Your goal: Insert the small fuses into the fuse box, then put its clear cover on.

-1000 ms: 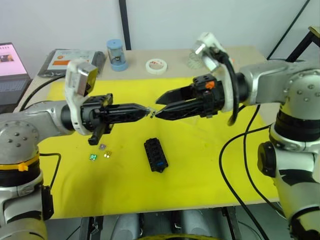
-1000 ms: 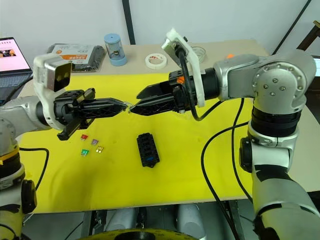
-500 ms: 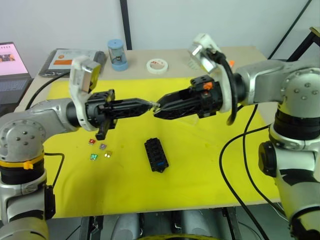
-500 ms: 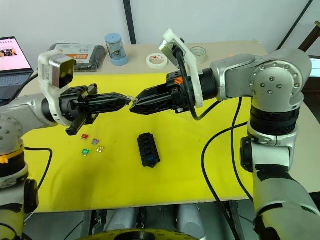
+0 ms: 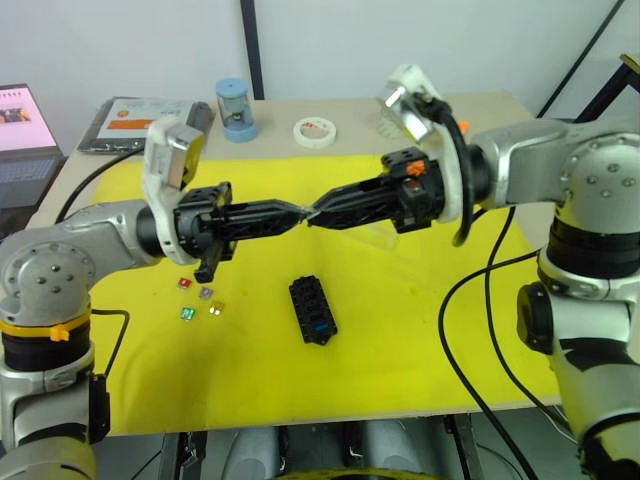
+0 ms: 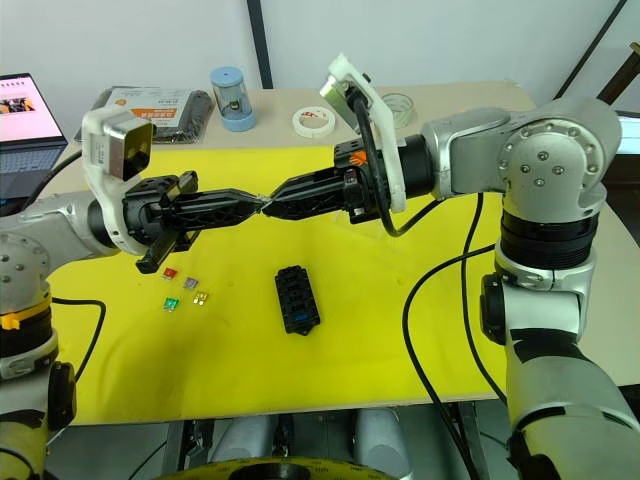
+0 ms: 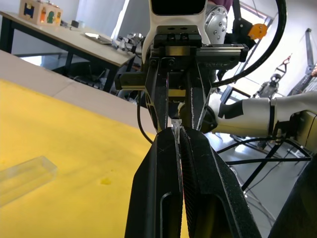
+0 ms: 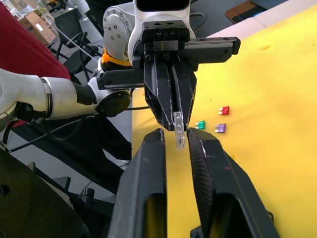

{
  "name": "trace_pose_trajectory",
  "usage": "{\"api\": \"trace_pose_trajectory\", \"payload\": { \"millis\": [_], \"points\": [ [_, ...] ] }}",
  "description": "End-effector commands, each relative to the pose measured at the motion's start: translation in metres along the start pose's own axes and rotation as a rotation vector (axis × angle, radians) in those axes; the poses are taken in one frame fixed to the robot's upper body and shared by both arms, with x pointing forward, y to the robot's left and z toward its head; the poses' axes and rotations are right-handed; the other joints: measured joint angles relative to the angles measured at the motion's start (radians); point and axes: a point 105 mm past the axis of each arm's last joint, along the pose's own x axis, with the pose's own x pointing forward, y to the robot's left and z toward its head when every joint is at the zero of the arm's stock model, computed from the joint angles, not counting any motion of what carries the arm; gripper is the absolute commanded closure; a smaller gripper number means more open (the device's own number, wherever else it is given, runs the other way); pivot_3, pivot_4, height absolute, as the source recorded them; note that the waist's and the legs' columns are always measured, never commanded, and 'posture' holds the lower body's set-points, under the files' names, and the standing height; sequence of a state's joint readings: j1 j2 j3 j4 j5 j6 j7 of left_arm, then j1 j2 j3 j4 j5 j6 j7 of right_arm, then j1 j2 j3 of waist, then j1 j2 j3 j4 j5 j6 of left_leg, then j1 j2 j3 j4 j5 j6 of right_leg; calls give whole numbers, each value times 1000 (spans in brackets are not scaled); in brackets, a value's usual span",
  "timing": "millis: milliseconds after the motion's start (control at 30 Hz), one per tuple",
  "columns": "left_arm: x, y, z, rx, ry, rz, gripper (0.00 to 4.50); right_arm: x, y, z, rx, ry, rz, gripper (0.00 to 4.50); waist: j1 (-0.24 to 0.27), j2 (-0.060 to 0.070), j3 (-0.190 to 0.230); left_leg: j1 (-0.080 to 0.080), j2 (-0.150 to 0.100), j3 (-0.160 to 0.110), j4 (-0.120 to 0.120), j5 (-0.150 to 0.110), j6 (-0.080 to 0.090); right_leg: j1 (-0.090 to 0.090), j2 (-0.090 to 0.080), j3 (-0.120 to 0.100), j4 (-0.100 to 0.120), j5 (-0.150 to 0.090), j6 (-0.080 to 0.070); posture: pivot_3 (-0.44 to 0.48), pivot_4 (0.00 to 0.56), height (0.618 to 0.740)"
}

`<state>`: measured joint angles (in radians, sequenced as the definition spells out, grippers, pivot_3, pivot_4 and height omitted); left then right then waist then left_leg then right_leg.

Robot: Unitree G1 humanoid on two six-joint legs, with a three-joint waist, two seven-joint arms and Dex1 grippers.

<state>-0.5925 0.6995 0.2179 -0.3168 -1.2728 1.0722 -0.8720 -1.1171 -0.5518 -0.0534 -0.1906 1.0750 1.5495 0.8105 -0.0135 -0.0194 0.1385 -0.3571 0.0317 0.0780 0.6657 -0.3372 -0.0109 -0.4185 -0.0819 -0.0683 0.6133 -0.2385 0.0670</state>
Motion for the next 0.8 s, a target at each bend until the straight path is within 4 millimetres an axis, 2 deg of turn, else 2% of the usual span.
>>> {"api": "trace_pose_trajectory", "payload": {
  "millis": [33,533,600,667,800],
  "points": [
    [-2,-3,5,42,-6,3,4500,-4,7,11,-51,-23,8,3572,0,0,0,0,0,0,0,0,0,0,0,0,0,0,0,0,150,740],
    [-3,-3,5,44,-12,10,4500,-4,7,10,-57,-21,5,3572,0,0,0,0,0,0,0,0,0,0,0,0,0,0,0,0,150,740],
    [-3,-3,5,43,-11,11,4500,-4,7,9,-59,-19,4,3915,0,0,0,0,0,0,0,0,0,0,0,0,0,0,0,0,150,740],
    [-3,-3,5,43,-12,11,4500,-4,7,9,-61,-19,4,4455,0,0,0,0,0,0,0,0,0,0,0,0,0,0,0,0,150,740],
    [-3,-2,5,43,-11,12,4500,-4,7,10,-62,-21,8,4488,0,0,0,0,0,0,0,0,0,0,0,0,0,0,0,0,150,740]
  ]
}}
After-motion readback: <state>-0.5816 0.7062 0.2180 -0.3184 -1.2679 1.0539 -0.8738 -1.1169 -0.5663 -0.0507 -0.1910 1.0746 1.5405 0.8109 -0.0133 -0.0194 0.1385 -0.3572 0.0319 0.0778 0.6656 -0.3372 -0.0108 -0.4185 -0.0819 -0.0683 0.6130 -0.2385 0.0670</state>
